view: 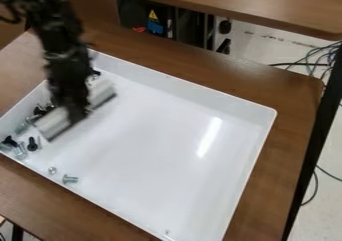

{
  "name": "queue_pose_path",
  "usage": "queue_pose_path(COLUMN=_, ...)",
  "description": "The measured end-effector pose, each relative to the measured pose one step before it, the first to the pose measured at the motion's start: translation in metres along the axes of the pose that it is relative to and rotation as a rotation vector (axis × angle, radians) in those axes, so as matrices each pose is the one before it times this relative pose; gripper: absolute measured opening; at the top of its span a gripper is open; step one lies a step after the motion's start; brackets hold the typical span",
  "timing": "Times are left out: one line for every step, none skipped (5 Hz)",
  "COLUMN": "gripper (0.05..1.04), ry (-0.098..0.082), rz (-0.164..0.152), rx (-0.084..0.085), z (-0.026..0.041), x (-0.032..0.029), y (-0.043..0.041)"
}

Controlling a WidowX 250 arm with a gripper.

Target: Sweep into pile

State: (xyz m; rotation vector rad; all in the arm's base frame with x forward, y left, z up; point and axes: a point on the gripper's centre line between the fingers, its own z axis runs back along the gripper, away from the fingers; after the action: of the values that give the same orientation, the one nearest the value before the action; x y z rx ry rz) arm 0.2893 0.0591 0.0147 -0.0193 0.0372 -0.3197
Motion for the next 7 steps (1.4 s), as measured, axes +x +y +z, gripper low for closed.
queue_pose_path(gripper=0.354, ry=-0.039, rz=-0.0297, rx=-0.0342, z=-0.00575, x=0.01719, y=-0.04186)
queue_pose_path(gripper=0.354, ry=-0.0089, rz=-0.0278, rx=-0.0518, z=-0.01981, x=0.01046, y=-0.04067)
queue_pose_path(gripper=0.355, ry=0.0277, rz=-0.0184, rx=-0.045, z=-0.02308, x=-0.00743, y=-0.02576)
queue_pose_path(gripper=0.354, ry=0.0117, rz=0.0313, rx=-0.0107, z=-0.01539, x=-0.01008, y=0.00354)
queue_pose_path(gripper=0.354, ry=0.0091, rz=0.0297, rx=0.013, z=-0.00271, x=-0.00784, y=0.01567)
queue_pose_path(gripper=0.355, ry=0.0241, rz=-0.0056, rx=0.0301, z=-0.00049, x=-0.007, y=0.01858)
queue_pose_path(gripper=0.355, ry=0.0276, rz=-0.0421, rx=0.0154, z=0.00001, x=-0.00452, y=0.02874)
